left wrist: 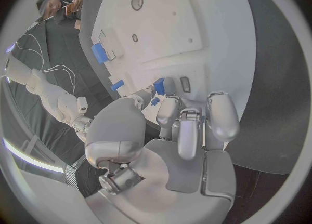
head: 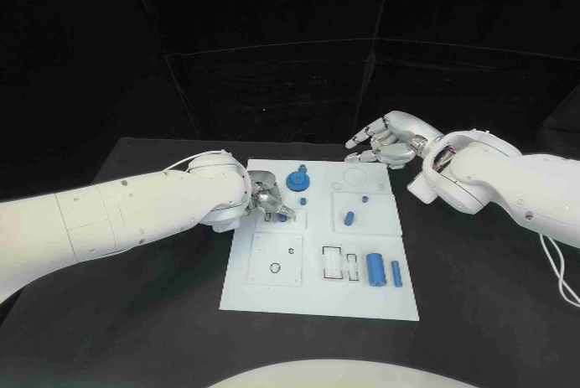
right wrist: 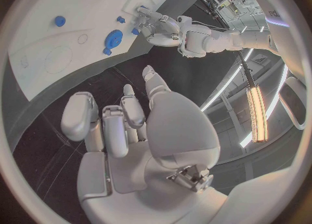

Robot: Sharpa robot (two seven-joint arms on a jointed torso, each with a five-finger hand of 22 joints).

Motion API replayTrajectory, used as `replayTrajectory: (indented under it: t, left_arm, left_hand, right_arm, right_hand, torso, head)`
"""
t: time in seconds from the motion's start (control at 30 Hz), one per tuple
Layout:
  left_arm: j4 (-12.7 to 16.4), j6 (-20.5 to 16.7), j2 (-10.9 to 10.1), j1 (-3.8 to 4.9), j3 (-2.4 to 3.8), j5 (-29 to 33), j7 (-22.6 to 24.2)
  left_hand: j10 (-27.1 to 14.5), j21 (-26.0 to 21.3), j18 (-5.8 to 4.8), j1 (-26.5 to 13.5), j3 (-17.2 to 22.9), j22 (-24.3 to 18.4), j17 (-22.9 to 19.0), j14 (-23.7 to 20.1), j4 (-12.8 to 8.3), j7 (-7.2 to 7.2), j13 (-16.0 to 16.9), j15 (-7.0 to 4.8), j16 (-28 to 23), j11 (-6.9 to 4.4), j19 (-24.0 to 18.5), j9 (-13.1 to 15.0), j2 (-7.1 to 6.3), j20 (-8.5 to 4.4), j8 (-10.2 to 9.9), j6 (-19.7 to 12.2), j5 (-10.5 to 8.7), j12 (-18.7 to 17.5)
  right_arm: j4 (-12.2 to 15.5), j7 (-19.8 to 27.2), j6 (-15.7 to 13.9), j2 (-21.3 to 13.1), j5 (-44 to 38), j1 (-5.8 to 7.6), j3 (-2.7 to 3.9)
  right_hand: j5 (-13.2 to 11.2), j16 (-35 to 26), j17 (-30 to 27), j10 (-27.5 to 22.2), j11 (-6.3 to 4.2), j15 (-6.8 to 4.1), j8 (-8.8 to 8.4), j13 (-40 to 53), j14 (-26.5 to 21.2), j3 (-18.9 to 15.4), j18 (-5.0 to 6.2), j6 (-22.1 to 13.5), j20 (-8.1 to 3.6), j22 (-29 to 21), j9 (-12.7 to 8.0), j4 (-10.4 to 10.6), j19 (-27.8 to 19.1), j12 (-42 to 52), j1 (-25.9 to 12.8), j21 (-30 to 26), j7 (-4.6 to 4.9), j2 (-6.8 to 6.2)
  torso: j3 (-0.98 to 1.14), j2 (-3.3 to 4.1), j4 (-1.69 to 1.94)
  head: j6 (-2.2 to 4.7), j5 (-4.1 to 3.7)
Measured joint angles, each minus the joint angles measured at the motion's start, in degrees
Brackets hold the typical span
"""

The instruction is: Assemble the parts on the task board

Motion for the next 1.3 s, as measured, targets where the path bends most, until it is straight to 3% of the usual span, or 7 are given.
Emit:
replayTrajectory:
  t: [0.3, 0.53, 0.67, 0.77, 0.83, 1.07, 1.3]
  left_arm:
    - [-0.1, 0.1, -0.1, 0.06, 0.0, 0.0, 0.0]
    - [0.8, -0.6, -1.0, 0.22, 0.13, 0.3, 0.0]
    - [1.5, -1.1, -1.7, 0.71, 1.03, 0.9, 0.0]
    - [1.6, -1.0, -2.2, 1.66, 1.97, 1.5, 0.0]
    - [1.1, -0.3, -2.6, 2.81, 2.33, 2.0, 0.0]
    - [-4.4, 4.0, -2.7, 6.51, 2.83, 3.5, 0.0]
    - [-11.0, 6.7, 0.4, 7.45, 2.86, 4.1, 0.0]
  left_hand:
    - [0.0, 0.0, 0.0, -0.1, -1.0, 0.0, 0.0, 0.0, 0.3, 0.0, 0.0, 0.0, 0.0, 0.0, 0.0, -0.1, 0.03, 0.0, 0.0, 0.0, 0.0, 0.0]
    - [0.0, 0.0, 0.0, -3.9, -8.6, -0.1, 0.0, 0.0, 3.2, -0.02, -0.5, 0.0, 0.0, 0.0, 0.0, -0.3, -3.37, 0.0, 0.0, 0.4, 0.0, -0.5]
    - [-0.3, -0.8, 0.0, -3.4, -11.7, -1.2, 0.0, -0.2, 4.2, 0.01, -1.7, -0.21, 0.0, -0.02, -0.2, -0.5, -3.83, -0.22, -0.3, 0.4, 0.0, -1.7]
    - [-2.9, -2.8, 0.0, -1.1, -13.9, -3.6, 0.0, -0.2, 4.5, 0.74, -5.3, -0.21, 0.0, 0.47, -1.9, -0.7, -3.49, -0.04, -1.2, -1.5, 0.0, -4.9]
    - [-4.4, -3.9, 0.0, 0.7, -15.2, -4.8, 0.0, -0.2, 4.7, 1.34, -7.5, -0.18, 0.0, 0.99, -2.6, -1.1, -3.06, 0.37, -2.1, -3.1, 0.0, -7.0]
    - [-6.1, -5.6, 0.0, 7.2, -16.9, -6.7, 0.0, -0.1, 3.2, 3.91, -9.7, 1.73, 0.0, 2.97, -4.0, -4.5, -0.39, 1.56, -7.3, -7.8, 0.0, -8.4]
    - [-5.7, -5.6, 0.01, 8.8, -18.8, -6.1, 0.0, 0.0, 3.4, 4.67, -9.6, 2.27, 0.0, 3.5, -3.6, -6.9, 1.06, 2.35, -9.4, -7.8, 0.0, -8.4]
  right_arm:
    - [0.0, 0.0, 0.0, 0.0, 0.0, 0.0, 0.0]
    - [-0.3, 0.0, 0.0, 0.0, 0.0, 0.0, 0.0]
    - [-0.6, 0.0, 0.0, 0.1, 0.0, 0.0, 0.0]
    - [-0.7, 0.0, 0.0, 0.2, 0.0, 0.0, 0.0]
    - [-0.7, 0.0, 0.0, 0.2, 0.0, 0.0, 0.0]
    - [-1.0, 0.0, 0.0, 0.4, 0.0, 0.0, 0.0]
    - [-1.3, 0.0, 0.1, 0.8, 0.0, 0.0, 0.0]
  right_hand:
    - [0.0, 0.0, 0.0, 0.0, 0.0, 0.0, 0.27, -0.1, 0.0, -0.2, 0.01, 0.0, 0.0, -0.1, 0.0, 0.2, 0.0, 0.0, -0.3, 0.0, 0.0, 0.25]
    - [0.0, 0.0, 0.0, 0.0, 0.01, 0.0, 0.26, -0.1, 0.0, -0.2, 0.0, 0.0, 0.0, -0.1, 0.0, 0.2, 0.0, 0.0, -0.2, 0.0, 0.0, 0.25]
    - [0.0, 0.0, 0.0, -0.2, 0.21, 0.0, 0.26, -0.1, 0.0, -0.3, 0.0, 0.0, 0.0, -0.1, 0.0, 0.3, 0.0, -0.2, -0.2, 0.0, 0.0, 0.24]
    - [0.0, 0.0, 0.0, -0.2, 0.21, 0.0, 0.25, -0.1, 0.0, -0.3, 0.0, 0.0, 0.0, -0.1, 0.0, 0.3, 0.0, -0.2, -0.2, 0.0, 0.0, 0.24]
    - [0.0, 0.0, 0.0, -0.2, 0.21, 0.0, 0.25, -0.1, 0.0, -0.3, 0.0, 0.0, 0.0, -0.1, 0.0, 0.3, 0.0, -0.2, -0.2, 0.0, 0.0, 0.24]
    - [0.0, 0.0, 0.0, -0.2, 0.21, 0.0, 0.24, -0.1, 0.0, -0.3, 0.0, 0.0, 0.0, -0.1, 0.0, 0.3, 0.0, -0.2, -0.2, 0.0, 0.0, 0.24]
    - [0.0, 0.0, 0.0, -0.2, 0.21, 0.0, 0.24, -0.1, 0.0, -0.3, 0.01, 0.0, 0.0, -0.1, 0.0, 0.3, 0.0, -0.2, -0.2, 0.0, 0.0, 0.24]
  torso:
    - [-0.01, 0.02, -0.02]
    - [-0.05, 0.03, -0.05]
    - [-0.05, 0.03, -0.05]
    - [-0.05, 0.02, -0.05]
    - [-0.05, 0.01, -0.05]
    - [0.02, 0.0, -0.05]
    - [-0.04, 0.09, -0.09]
  head:
    - [0.18, 0.1]
    - [0.43, 0.01]
    - [0.54, 0.01]
    - [0.6, -0.04]
    - [0.6, -0.07]
    - [0.74, 0.06]
    - [0.9, 0.2]
